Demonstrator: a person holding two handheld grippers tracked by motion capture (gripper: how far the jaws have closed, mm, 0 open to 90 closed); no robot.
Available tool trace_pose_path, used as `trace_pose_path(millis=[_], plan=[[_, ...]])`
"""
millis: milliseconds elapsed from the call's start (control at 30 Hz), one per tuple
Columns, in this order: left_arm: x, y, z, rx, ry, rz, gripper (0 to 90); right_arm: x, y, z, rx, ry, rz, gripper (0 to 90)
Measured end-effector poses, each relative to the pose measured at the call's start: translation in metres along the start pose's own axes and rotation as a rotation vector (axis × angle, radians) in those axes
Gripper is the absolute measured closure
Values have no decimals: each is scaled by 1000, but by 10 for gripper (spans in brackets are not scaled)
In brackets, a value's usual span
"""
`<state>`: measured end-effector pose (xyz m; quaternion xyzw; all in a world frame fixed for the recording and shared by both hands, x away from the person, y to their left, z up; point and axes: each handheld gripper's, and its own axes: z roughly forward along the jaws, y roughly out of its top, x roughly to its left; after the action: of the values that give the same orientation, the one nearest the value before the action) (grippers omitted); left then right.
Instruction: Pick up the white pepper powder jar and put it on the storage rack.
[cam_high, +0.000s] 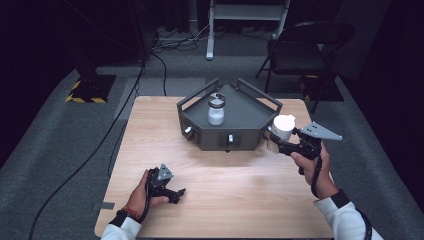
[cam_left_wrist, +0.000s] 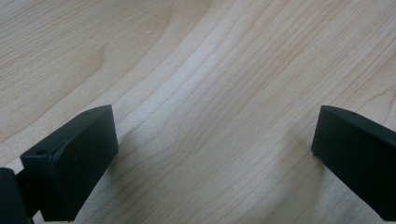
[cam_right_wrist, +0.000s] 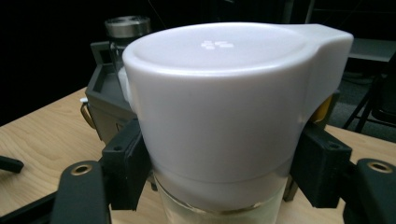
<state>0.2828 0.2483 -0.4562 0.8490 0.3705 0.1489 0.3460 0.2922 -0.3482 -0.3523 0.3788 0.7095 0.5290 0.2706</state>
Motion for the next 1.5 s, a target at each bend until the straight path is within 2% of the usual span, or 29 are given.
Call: trace_pose_path(millis=[433,700,1100,1500], plan=[[0,0,0,0,0,1,0,17,44,23,-41,17,-39,293],[0,0,0,0,0,1,0,26,58,48,-42,19,-41,293],[0,-1,-1,1,-4,5,1,27,63,77,-59,8,-15,293],[0,-1,-1,1,-3,5,1,21,55,103,-65,-19,2,293]])
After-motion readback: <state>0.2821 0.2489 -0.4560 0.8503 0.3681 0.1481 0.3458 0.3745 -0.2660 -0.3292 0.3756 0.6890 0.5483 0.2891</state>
